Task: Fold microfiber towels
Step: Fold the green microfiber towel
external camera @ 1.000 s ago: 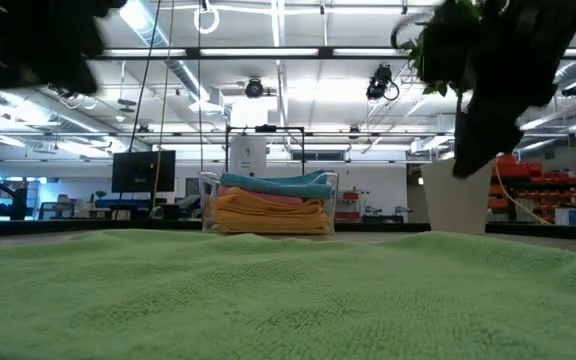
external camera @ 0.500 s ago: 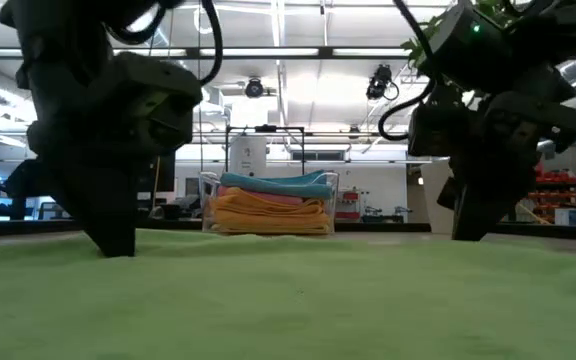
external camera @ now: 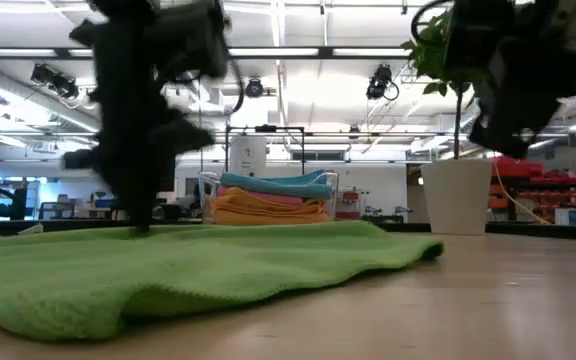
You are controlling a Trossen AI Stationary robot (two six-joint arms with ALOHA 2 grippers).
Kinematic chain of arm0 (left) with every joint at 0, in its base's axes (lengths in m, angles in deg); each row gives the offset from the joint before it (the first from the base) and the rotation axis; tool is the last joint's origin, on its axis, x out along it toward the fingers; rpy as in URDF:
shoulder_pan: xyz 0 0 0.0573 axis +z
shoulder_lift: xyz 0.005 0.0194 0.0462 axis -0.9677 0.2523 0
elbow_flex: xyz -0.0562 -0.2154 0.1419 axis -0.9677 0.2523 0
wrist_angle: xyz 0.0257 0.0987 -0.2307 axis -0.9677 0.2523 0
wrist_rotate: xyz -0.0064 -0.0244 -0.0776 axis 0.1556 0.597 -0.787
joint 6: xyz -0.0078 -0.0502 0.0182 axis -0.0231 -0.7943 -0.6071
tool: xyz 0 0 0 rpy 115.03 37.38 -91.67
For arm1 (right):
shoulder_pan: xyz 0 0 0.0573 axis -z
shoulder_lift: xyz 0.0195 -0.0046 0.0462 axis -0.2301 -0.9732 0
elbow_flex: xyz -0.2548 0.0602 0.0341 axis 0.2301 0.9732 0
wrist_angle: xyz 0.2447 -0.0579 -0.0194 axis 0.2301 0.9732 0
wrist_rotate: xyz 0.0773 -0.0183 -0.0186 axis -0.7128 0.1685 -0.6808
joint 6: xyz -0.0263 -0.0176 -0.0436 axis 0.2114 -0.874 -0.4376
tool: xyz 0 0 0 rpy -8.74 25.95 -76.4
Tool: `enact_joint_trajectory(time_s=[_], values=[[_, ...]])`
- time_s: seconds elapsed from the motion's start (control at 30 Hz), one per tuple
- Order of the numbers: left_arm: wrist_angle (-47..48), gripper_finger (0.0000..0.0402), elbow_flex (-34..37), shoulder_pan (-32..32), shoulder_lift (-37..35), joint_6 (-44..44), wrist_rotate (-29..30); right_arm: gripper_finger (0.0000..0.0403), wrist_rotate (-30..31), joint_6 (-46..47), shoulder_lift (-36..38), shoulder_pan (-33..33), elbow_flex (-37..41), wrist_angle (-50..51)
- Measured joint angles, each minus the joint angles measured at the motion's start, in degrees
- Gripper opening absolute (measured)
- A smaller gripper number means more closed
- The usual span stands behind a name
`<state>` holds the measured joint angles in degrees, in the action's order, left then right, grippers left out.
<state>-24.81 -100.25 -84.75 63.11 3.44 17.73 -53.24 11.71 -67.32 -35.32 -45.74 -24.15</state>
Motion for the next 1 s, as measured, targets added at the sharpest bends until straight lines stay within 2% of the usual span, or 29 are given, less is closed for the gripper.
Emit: enact_joint_trajectory(time_s=[0.13, 0.3, 0.5, 0.57, 0.7, 0.9, 0.97, 1.0], values=[[-2.3, 0.0008, -2.7, -3.1, -4.4, 3.1, 3.3, 0.0004, 3.9, -8.7, 2.1, 0.9, -0.1, -0.4], [-11.4, 0.0013, -3.7, -10.5, -5.1, 1.2, 8.9, 0.0004, 3.4, -17.4, -4.2, 3.4, 0.5, -1.4], [-26.7, 0.0011, -3.6, -17.2, 1.8, -4.0, 10.7, 0.0004, -3.0, -18.5, -17.6, 7.2, -0.3, -14.7], [-31.2, 0.0012, -3.7, -18.2, 5.0, -7.5, 10.6, 0.0004, -3.4, -18.2, -21.3, 7.8, -1.6, -14.2], [-31.2, 0.0006, -3.7, -20.2, 9.6, -15.1, 7.7, 0.0004, -6.2, -12.8, -25.3, 8.6, -4.5, -10.5], [-26.3, 0.0010, -3.9, -24.1, 11.1, -21.7, 6.0, 0.0003, -23.1, -3.3, -20.2, 5.6, -6.0, -5.9], [-25.5, 0.0006, -3.9, -24.9, 11.1, -21.8, 6.5, 0.0003, -23.0, -4.2, -15.8, 4.6, -7.4, -8.0], [-24.8, 0.0005, -3.9, -25.3, 10.7, -21.4, 6.4, 0.0003, -20.8, -5.4, -14.0, 4.2, -7.9, -8.4]])
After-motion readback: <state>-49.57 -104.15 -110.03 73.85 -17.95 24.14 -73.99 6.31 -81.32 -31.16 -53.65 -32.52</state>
